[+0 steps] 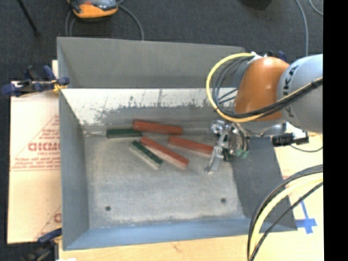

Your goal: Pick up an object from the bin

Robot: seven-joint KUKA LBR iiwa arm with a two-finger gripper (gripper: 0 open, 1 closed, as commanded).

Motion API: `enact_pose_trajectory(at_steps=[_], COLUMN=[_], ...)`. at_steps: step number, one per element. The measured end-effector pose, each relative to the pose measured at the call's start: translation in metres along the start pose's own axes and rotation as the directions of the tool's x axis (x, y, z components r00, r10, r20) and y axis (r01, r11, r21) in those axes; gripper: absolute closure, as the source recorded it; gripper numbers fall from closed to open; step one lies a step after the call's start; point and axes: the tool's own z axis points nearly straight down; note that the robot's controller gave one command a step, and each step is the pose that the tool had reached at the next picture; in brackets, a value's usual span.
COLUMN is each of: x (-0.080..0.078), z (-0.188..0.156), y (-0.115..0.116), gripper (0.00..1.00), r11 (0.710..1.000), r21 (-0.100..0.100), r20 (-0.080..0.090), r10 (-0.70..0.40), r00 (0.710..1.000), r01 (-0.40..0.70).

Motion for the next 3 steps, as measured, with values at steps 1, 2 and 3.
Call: enact_pose_trajectory(at_steps=[1, 2, 3], x=[-0.001, -0.001, -0.021], z=[0.051, 0.051, -0.098], y=[0.001, 0.001, 0.015], gripper=[1.0, 1.0, 1.0], r11=[0.998, 0.998, 0.996], r21=[-0.001, -0.001, -0.001], r20=[0.004, 0.004, -0.001], r10=[-0.057, -0.058, -0.089], r00=[0.998, 0.998, 0.996], r01=[0.057, 0.058, 0.089])
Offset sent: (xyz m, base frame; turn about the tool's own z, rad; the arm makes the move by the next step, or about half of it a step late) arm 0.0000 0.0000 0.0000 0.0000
